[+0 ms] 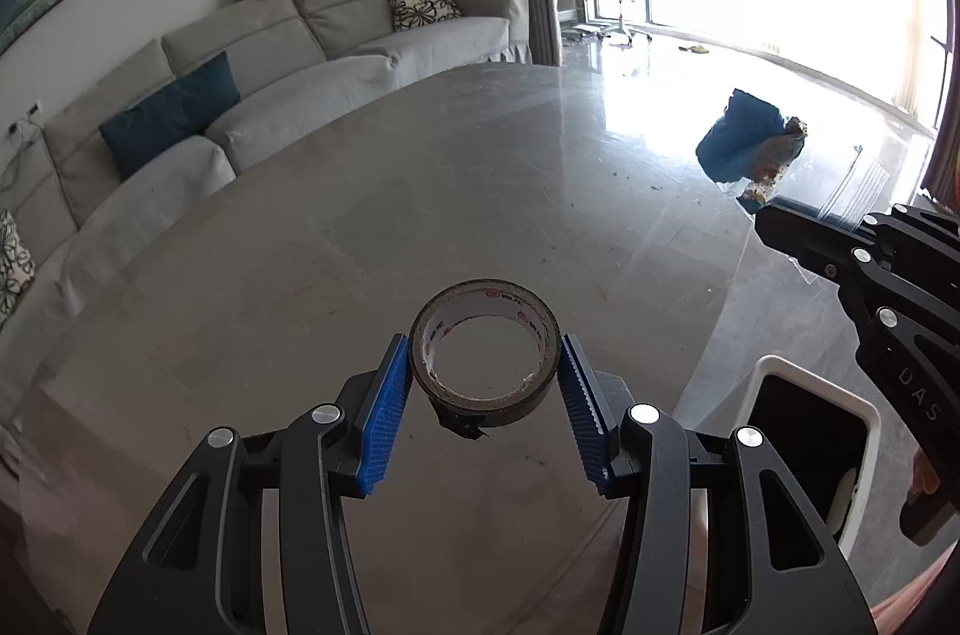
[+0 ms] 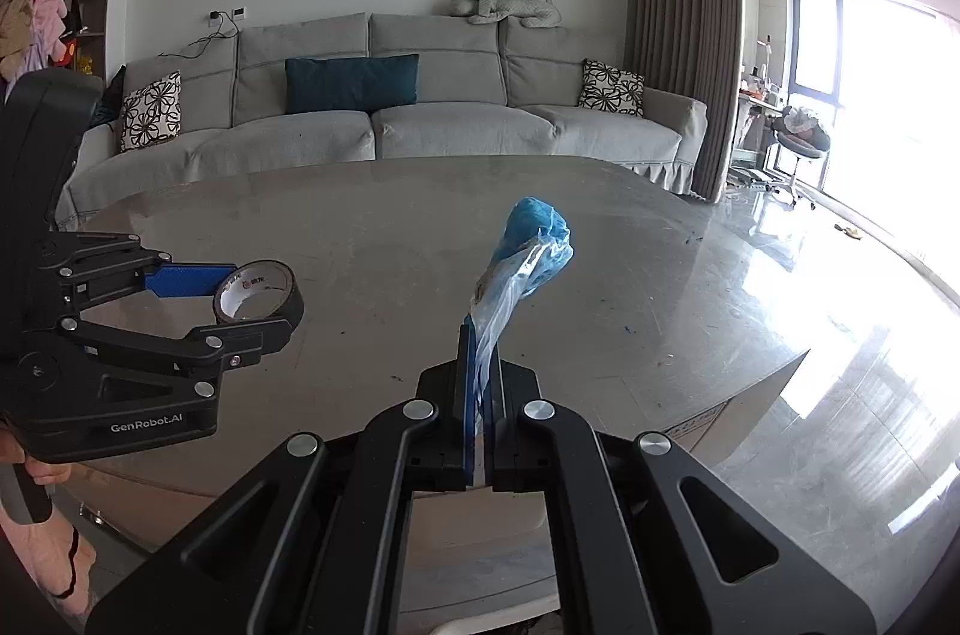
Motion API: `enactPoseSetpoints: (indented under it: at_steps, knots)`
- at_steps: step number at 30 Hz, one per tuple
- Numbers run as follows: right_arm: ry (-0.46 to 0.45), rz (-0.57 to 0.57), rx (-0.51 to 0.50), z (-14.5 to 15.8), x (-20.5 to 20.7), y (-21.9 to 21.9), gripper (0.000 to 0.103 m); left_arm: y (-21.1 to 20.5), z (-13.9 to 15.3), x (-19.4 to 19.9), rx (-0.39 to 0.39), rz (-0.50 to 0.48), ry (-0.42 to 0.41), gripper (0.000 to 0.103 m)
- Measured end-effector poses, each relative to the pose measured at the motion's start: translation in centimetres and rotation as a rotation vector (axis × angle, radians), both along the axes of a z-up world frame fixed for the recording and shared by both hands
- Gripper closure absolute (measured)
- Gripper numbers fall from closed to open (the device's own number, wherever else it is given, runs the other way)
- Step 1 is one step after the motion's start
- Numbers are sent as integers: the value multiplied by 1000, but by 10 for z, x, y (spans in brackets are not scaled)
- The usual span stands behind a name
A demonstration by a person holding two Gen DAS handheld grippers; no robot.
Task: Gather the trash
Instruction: 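Carry the tape roll and zip bag over the trash bin with both tools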
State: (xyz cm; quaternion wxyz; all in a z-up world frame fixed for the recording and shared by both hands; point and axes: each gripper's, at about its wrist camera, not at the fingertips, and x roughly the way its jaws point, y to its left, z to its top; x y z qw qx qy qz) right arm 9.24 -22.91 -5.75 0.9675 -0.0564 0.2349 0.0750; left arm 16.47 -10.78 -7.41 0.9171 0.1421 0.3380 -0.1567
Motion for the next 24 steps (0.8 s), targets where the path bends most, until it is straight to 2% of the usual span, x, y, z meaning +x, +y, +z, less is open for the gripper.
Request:
enactPoseSetpoints:
  at_steps: [5, 10, 18, 24]
  knots:
    - [-35, -66, -28, 8, -44, -13, 101, -25, -7, -23, -17, -72, 13, 52]
    - [-54, -146, -40, 8, -92, -33, 101, -65, -20, -53, -3, -175, 21, 52]
    - [18, -271, -55, -24, -141, -62, 101, -127, -51, -101, 41, -313, 41, 52]
    - [96, -326, -21, -56, -166, -85, 101, -160, -81, -127, 107, -381, 78, 52]
